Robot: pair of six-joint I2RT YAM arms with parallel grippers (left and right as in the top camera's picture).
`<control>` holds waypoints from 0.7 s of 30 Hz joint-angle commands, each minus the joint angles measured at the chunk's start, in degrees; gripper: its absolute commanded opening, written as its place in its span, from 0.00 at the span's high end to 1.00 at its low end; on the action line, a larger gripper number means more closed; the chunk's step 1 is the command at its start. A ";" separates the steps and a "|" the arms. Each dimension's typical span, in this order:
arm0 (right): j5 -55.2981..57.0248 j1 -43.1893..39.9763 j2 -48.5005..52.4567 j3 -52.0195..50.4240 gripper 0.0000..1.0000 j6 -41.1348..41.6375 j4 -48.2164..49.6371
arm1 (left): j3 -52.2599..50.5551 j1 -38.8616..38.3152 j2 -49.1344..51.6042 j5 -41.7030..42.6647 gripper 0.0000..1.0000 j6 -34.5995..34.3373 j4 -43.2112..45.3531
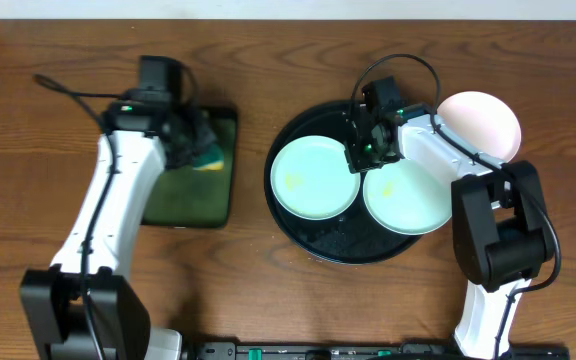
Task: Clean dirty plates on tray and stack at the side
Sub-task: 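Bring the sponge with the left gripper onto the green plate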
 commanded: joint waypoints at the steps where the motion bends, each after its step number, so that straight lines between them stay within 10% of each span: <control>1: 7.19 0.22 0.42 -0.72 0.99 6.47 1.29 | -1.20 -5.81 1.84 2.45 0.93 -5.55 0.59; 21: 7.19 0.22 0.42 -0.72 0.99 6.21 -0.15 | -1.33 -24.72 18.93 1.99 0.93 -17.97 22.56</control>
